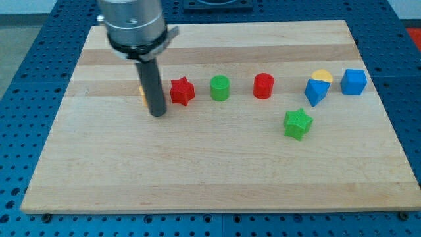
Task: Put the green star on the left side of the hexagon
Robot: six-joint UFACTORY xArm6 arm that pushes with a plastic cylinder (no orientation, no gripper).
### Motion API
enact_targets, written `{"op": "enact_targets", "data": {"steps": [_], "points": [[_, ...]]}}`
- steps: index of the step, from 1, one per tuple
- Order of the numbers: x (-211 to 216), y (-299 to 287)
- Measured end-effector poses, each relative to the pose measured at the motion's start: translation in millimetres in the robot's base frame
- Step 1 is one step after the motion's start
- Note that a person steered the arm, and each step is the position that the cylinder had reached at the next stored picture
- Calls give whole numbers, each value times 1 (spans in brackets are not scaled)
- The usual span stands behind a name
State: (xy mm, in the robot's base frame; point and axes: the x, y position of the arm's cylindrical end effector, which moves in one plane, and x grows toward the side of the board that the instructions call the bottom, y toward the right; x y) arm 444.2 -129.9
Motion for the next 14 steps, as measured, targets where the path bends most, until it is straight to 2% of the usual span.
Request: {"op": "enact_targets", "data": {"steps": [1,2,3,4,5,7,8,9,10,11,12,14], "points": [[-14,-28],[-18,-28],[9,-13],[51,36],[76,114],[71,315],[53,366],[34,371],[34,311],[34,212],[34,138],[39,179]]}}
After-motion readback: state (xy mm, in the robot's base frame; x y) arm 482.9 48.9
